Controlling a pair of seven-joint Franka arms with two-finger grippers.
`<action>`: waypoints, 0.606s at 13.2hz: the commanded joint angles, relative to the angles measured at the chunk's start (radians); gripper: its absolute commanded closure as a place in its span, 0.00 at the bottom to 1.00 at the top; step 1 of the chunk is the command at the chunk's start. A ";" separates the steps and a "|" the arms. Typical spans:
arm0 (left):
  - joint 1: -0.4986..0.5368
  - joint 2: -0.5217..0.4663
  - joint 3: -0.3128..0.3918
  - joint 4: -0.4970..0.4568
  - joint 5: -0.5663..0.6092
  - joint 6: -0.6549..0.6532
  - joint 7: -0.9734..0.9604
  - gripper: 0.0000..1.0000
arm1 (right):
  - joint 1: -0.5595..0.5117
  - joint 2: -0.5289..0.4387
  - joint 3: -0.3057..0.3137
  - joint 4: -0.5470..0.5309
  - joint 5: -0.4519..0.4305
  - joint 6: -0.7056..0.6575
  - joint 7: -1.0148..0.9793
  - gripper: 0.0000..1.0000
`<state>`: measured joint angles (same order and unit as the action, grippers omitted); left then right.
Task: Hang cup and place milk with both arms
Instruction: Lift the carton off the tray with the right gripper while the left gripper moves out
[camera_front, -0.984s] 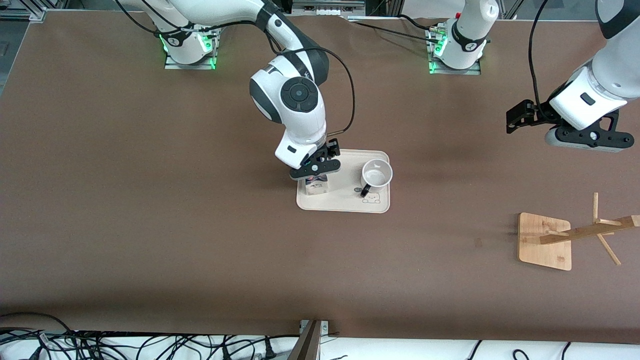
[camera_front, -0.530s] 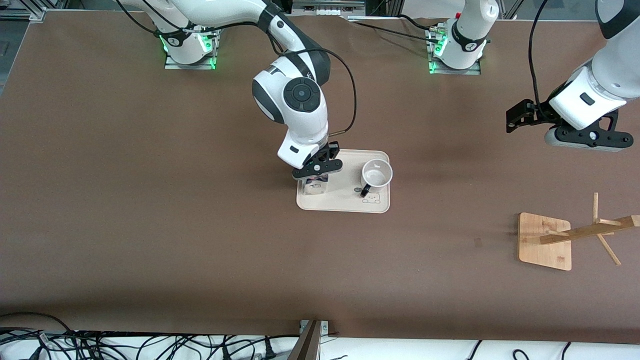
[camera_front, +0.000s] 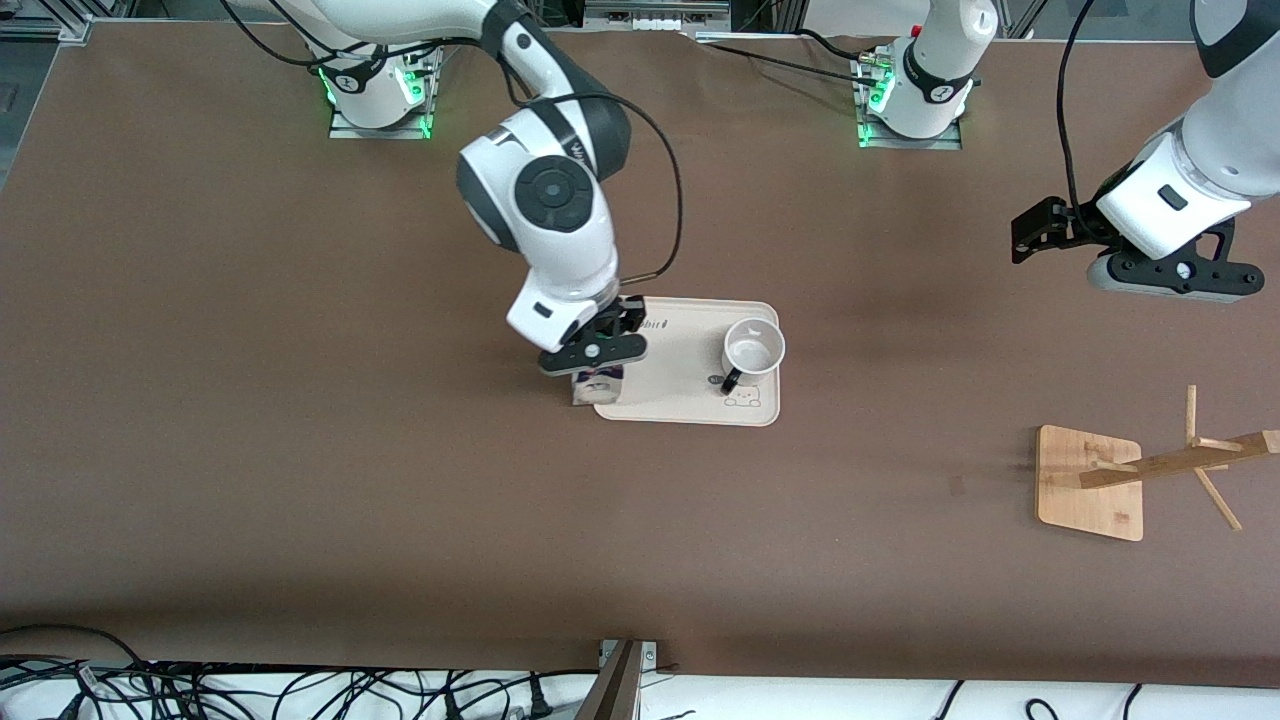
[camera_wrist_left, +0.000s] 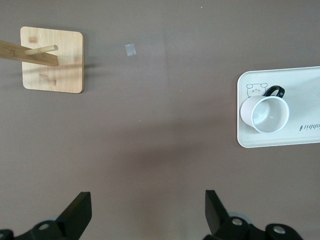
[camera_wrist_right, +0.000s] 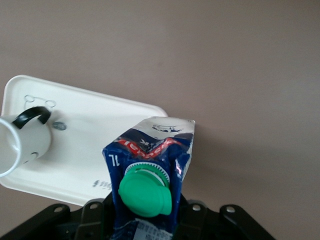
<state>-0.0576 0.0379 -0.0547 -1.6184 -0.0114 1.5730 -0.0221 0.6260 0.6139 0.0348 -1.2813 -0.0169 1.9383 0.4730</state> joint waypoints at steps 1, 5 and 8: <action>-0.004 0.011 -0.004 0.032 -0.007 -0.027 -0.001 0.00 | -0.109 -0.046 0.013 -0.009 0.061 -0.032 -0.144 0.62; -0.004 0.010 -0.002 0.032 -0.007 -0.028 -0.001 0.00 | -0.319 -0.072 0.011 -0.030 0.141 -0.111 -0.437 0.60; -0.004 0.010 -0.002 0.032 -0.007 -0.028 -0.001 0.00 | -0.443 -0.112 0.008 -0.096 0.157 -0.150 -0.594 0.60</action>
<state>-0.0605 0.0379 -0.0557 -1.6165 -0.0114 1.5693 -0.0221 0.2372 0.5590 0.0266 -1.3057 0.1202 1.8064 -0.0475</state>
